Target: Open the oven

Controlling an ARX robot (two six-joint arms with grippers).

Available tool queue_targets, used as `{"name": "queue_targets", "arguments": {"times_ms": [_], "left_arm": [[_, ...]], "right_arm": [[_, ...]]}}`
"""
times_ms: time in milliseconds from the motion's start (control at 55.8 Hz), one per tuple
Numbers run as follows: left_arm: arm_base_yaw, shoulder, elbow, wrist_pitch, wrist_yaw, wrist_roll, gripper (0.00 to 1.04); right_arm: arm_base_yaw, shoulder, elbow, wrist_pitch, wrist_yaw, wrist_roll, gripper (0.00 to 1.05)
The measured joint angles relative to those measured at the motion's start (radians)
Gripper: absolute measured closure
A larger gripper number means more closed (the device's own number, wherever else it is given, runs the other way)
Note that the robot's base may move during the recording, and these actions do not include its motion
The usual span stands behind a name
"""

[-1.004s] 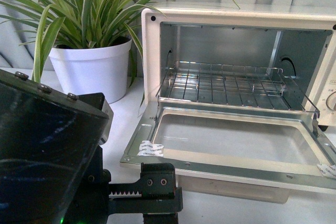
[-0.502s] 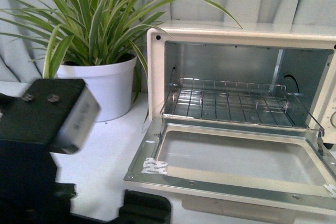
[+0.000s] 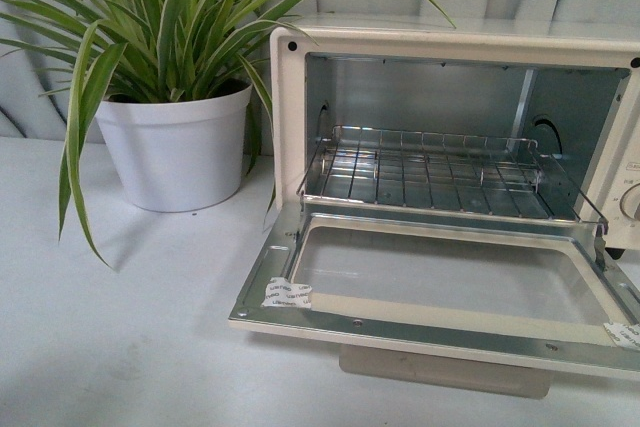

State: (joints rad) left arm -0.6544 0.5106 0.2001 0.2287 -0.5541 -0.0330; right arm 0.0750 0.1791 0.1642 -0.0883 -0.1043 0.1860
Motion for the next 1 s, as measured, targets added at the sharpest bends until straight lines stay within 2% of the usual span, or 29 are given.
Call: {"name": "queue_targets", "arguments": {"times_ms": [126, 323, 448, 484, 520, 538, 574, 610, 789, 843, 897, 951, 1004], "left_arm": [[-0.019, -0.170, -0.037, -0.102, -0.043, 0.000, 0.07], [0.056, -0.255, -0.092, -0.137, -0.022, -0.009, 0.07], [0.061, -0.259, -0.093, -0.137, -0.021, -0.009, 0.07], [0.065, -0.264, -0.097, -0.128, -0.020, 0.002, 0.09], [0.084, -0.280, -0.108, -0.112, 0.008, 0.007, 0.16], [0.106, -0.298, -0.115, -0.114, 0.034, 0.011, 0.21], [0.153, -0.328, -0.122, -0.130, 0.078, 0.014, 0.30], [0.201, -0.355, -0.128, -0.148, 0.121, 0.015, 0.39], [0.354, -0.421, -0.148, -0.193, 0.269, 0.020, 0.73], [0.403, -0.438, -0.152, -0.203, 0.315, 0.022, 0.88], [0.441, -0.456, -0.162, -0.207, 0.351, 0.023, 1.00], [0.474, -0.487, -0.187, -0.212, 0.382, 0.025, 1.01], [0.516, -0.494, -0.187, -0.220, 0.441, 0.026, 1.01]], "right_arm": [[-0.035, -0.077, -0.050, 0.012, -0.018, 0.003, 0.09], [-0.034, -0.128, -0.121, 0.038, -0.011, 0.014, 0.09], [-0.027, -0.143, -0.138, 0.040, -0.002, 0.014, 0.09], [-0.027, -0.143, -0.138, 0.040, -0.002, 0.014, 0.09], [-0.027, -0.145, -0.138, 0.040, -0.002, 0.014, 0.09], [-0.034, -0.151, -0.142, 0.051, 0.021, -0.002, 0.11], [-0.057, -0.168, -0.156, 0.077, 0.084, -0.069, 0.21], [-0.069, -0.175, -0.156, 0.082, 0.105, -0.111, 0.30], [-0.074, -0.175, -0.157, 0.084, 0.104, -0.167, 0.62], [-0.074, -0.175, -0.157, 0.084, 0.104, -0.174, 0.78], [-0.074, -0.175, -0.157, 0.084, 0.104, -0.176, 0.89], [-0.074, -0.175, -0.157, 0.084, 0.104, -0.179, 1.02], [-0.074, -0.175, -0.157, 0.084, 0.104, -0.182, 1.04]]}}
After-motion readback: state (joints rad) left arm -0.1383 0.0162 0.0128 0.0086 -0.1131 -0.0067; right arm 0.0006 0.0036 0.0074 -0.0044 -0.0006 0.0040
